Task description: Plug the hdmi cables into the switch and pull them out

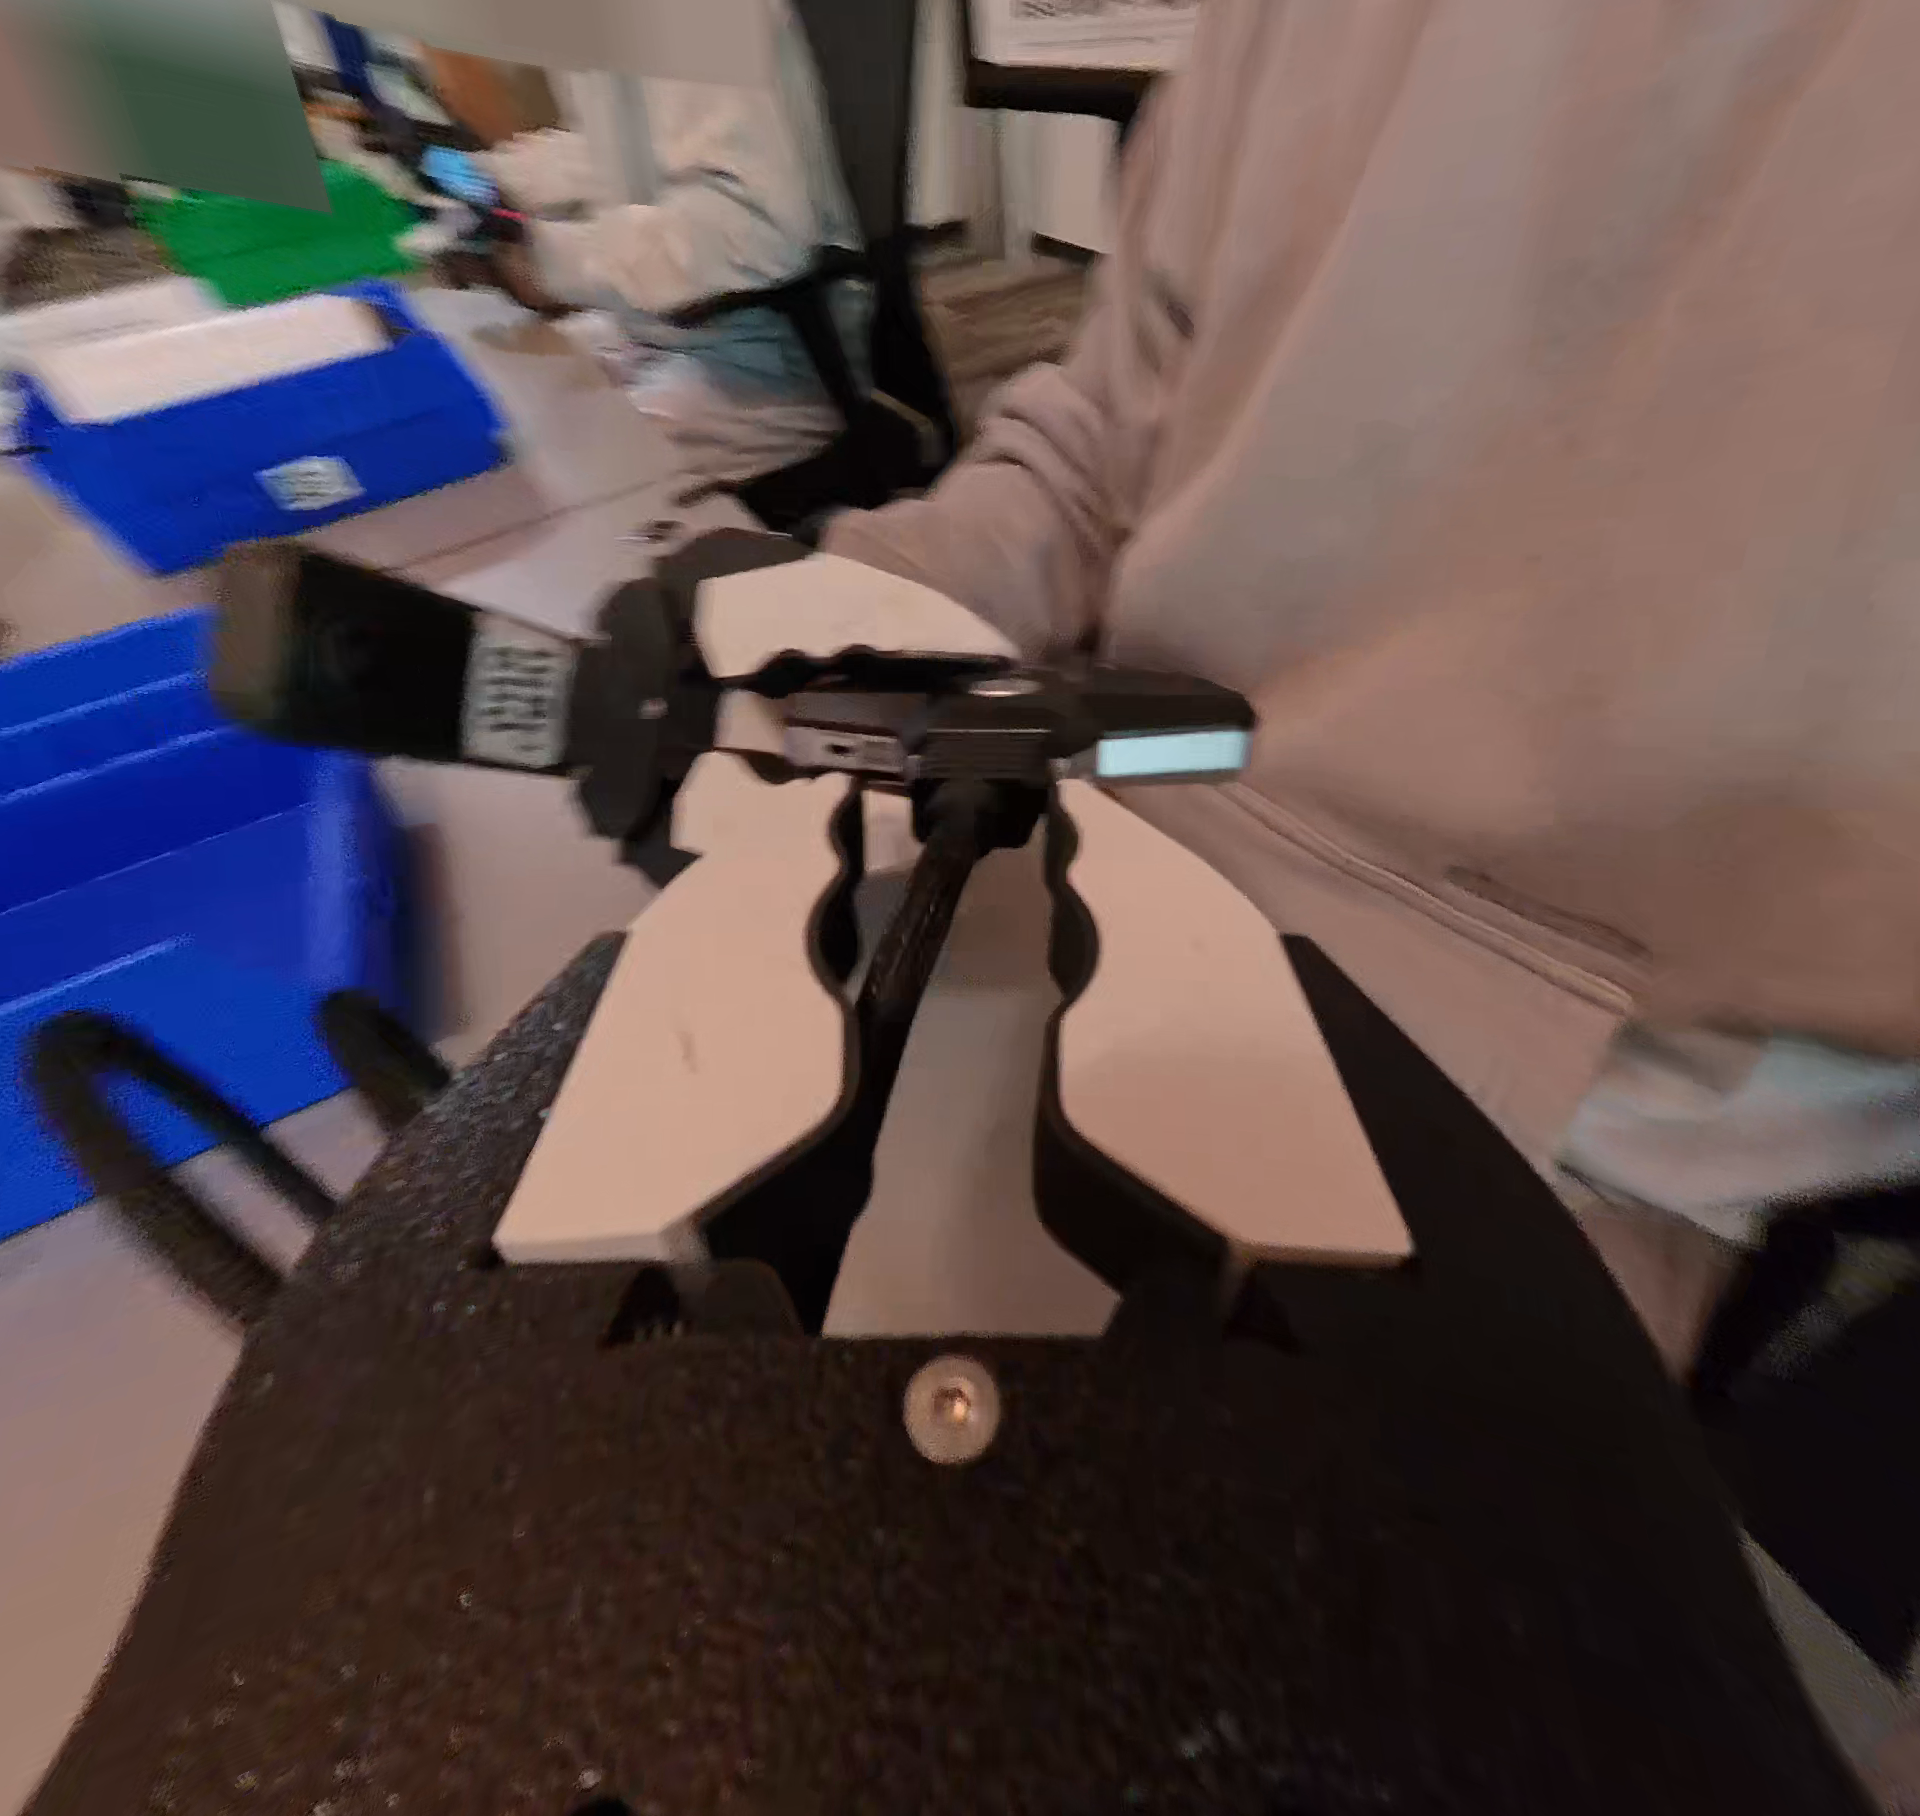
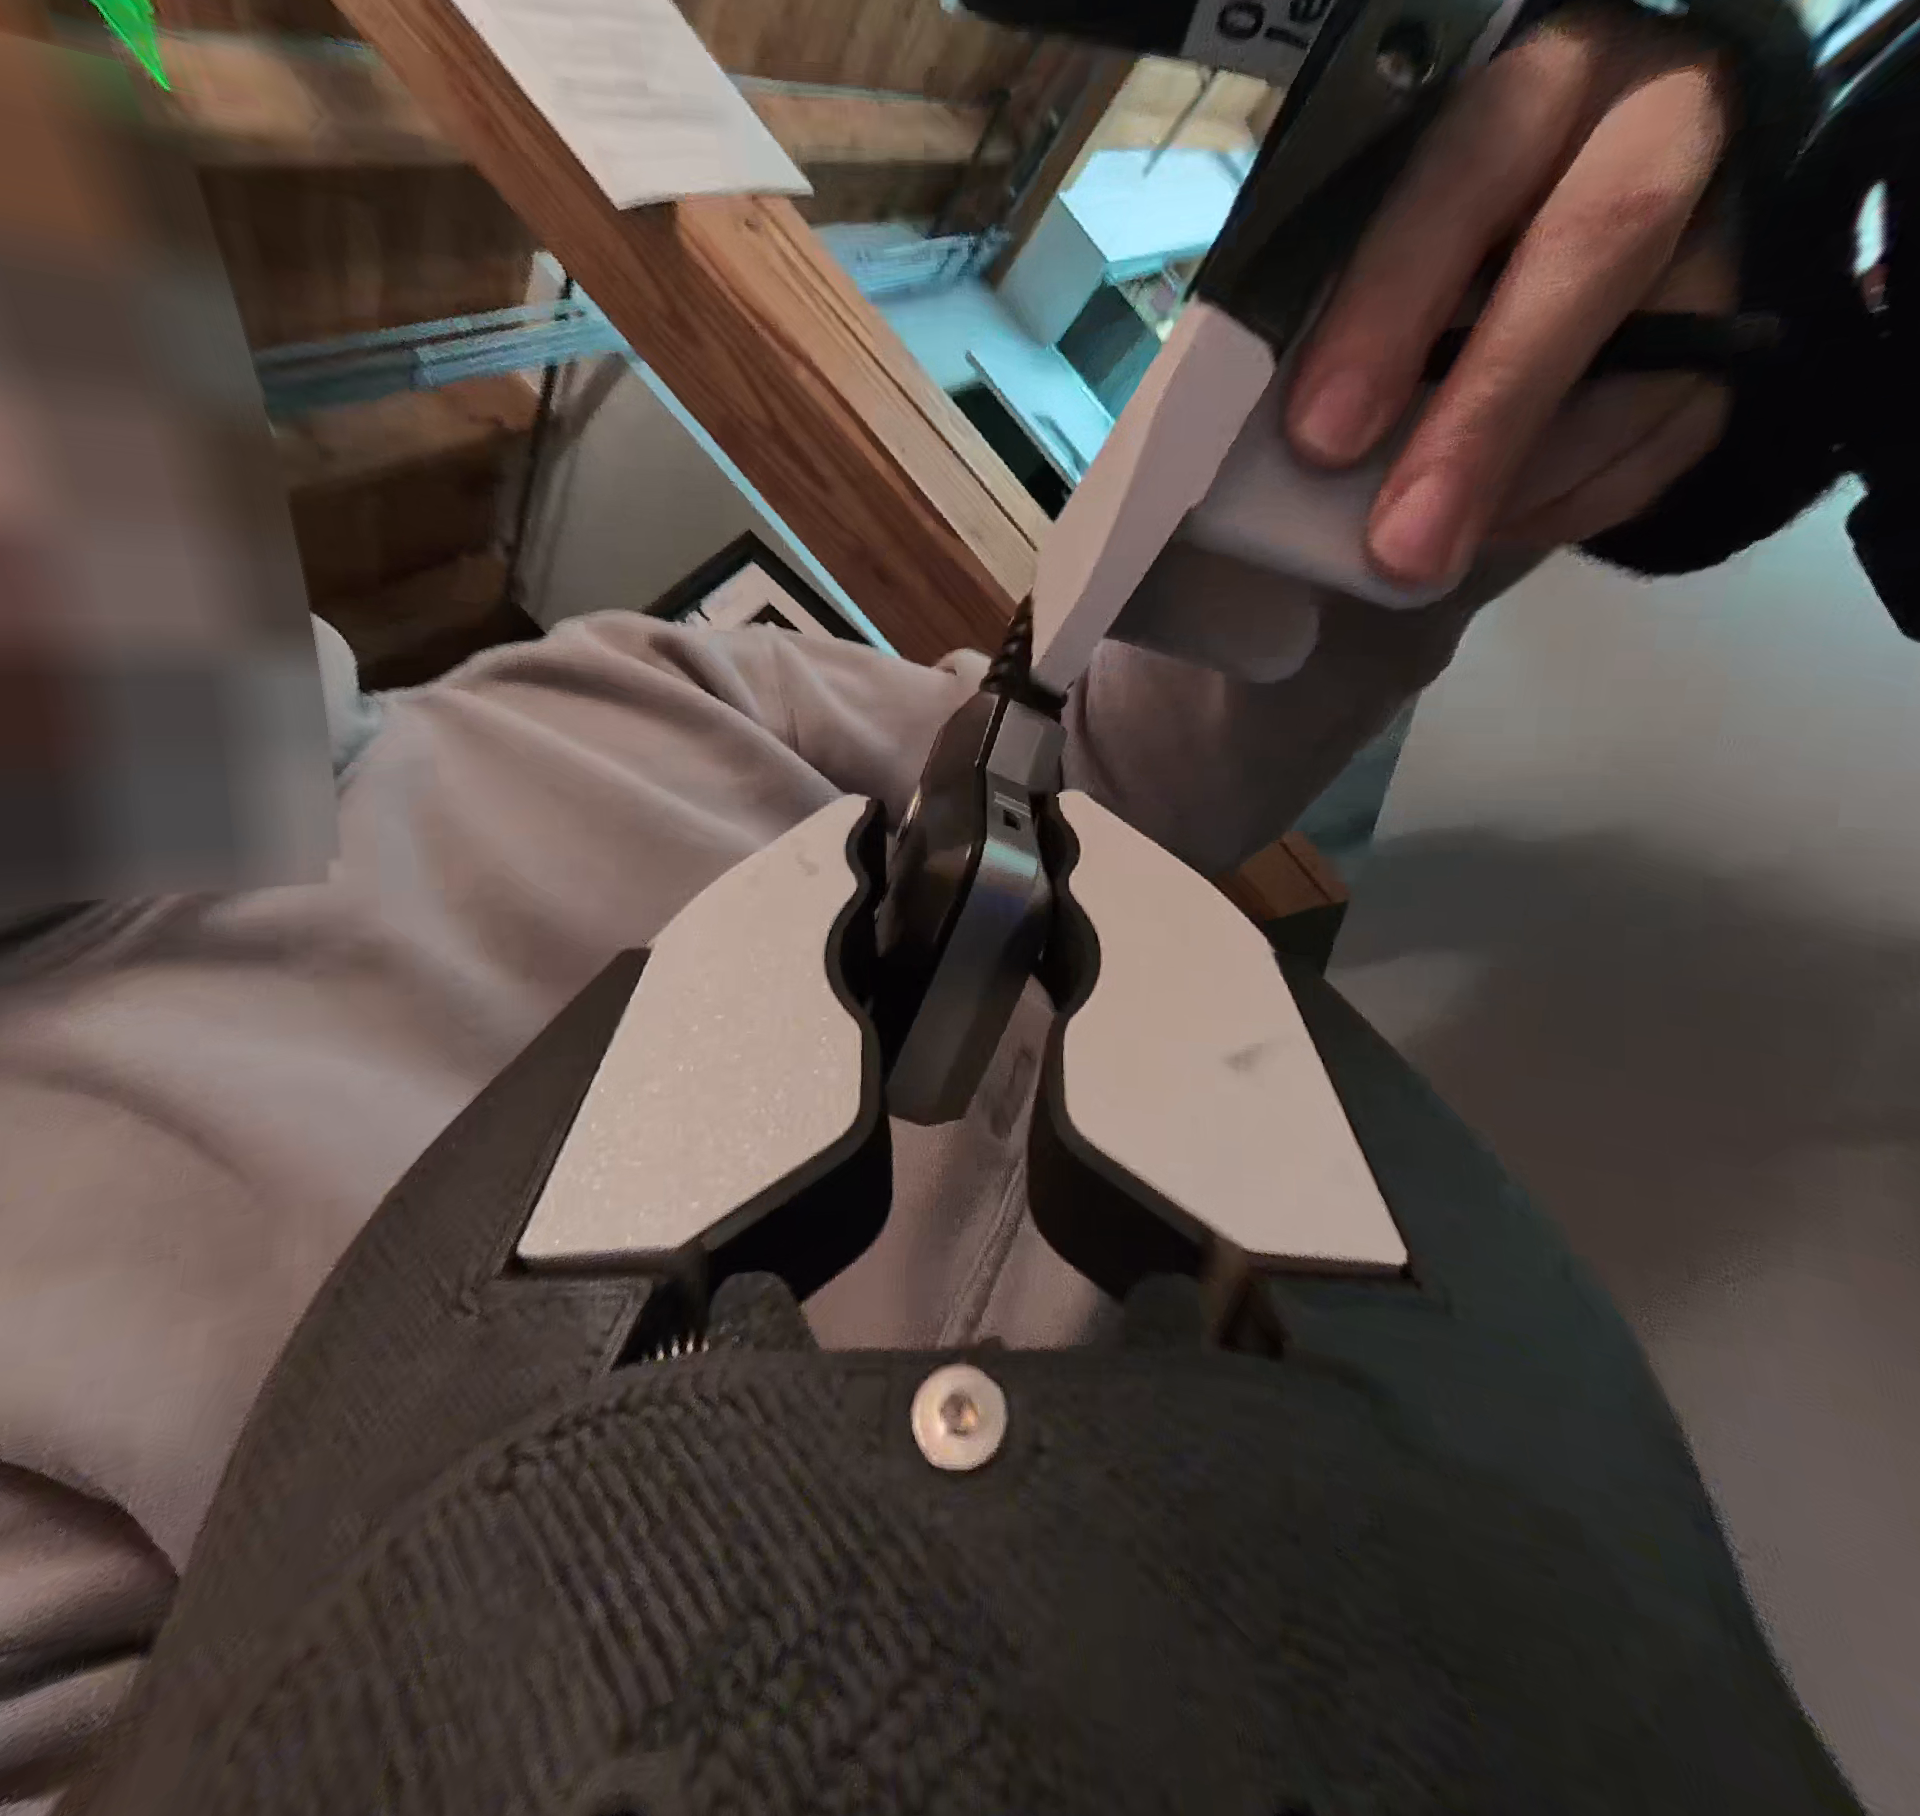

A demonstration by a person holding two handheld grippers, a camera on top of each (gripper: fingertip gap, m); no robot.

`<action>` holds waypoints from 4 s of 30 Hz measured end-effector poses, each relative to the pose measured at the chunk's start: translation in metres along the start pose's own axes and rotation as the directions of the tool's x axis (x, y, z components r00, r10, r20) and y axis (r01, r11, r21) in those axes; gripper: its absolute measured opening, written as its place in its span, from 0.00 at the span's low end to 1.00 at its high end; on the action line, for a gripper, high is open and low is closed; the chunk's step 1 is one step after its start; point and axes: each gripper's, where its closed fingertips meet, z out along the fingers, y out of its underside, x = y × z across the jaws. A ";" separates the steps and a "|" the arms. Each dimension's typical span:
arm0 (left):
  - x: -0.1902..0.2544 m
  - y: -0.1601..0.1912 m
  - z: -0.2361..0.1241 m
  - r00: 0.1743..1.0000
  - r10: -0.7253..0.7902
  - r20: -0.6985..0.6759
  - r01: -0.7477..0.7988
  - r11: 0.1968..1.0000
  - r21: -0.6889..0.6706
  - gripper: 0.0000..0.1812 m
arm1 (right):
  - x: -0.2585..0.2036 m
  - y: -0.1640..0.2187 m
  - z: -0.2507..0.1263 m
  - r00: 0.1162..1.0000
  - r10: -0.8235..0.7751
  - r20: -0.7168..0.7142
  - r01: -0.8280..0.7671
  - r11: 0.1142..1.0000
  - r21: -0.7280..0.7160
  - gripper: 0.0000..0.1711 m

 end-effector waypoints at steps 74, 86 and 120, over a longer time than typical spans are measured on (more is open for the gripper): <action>-0.065 0.028 -0.060 0.333 0.466 0.820 -0.165 0.885 -0.436 0.37 | 0.050 -0.067 -0.061 0.659 -0.539 -0.525 0.634 0.773 0.001 0.18; -0.076 0.022 -0.044 0.200 0.754 0.626 -0.296 0.655 -0.695 0.15 | 0.035 -0.066 -0.055 0.769 -0.468 -0.436 0.589 0.783 0.200 0.14; -0.081 0.035 -0.045 0.212 0.708 0.673 -0.285 0.704 -0.651 0.16 | 0.052 -0.059 -0.058 0.689 -0.505 -0.520 0.614 0.788 0.048 0.13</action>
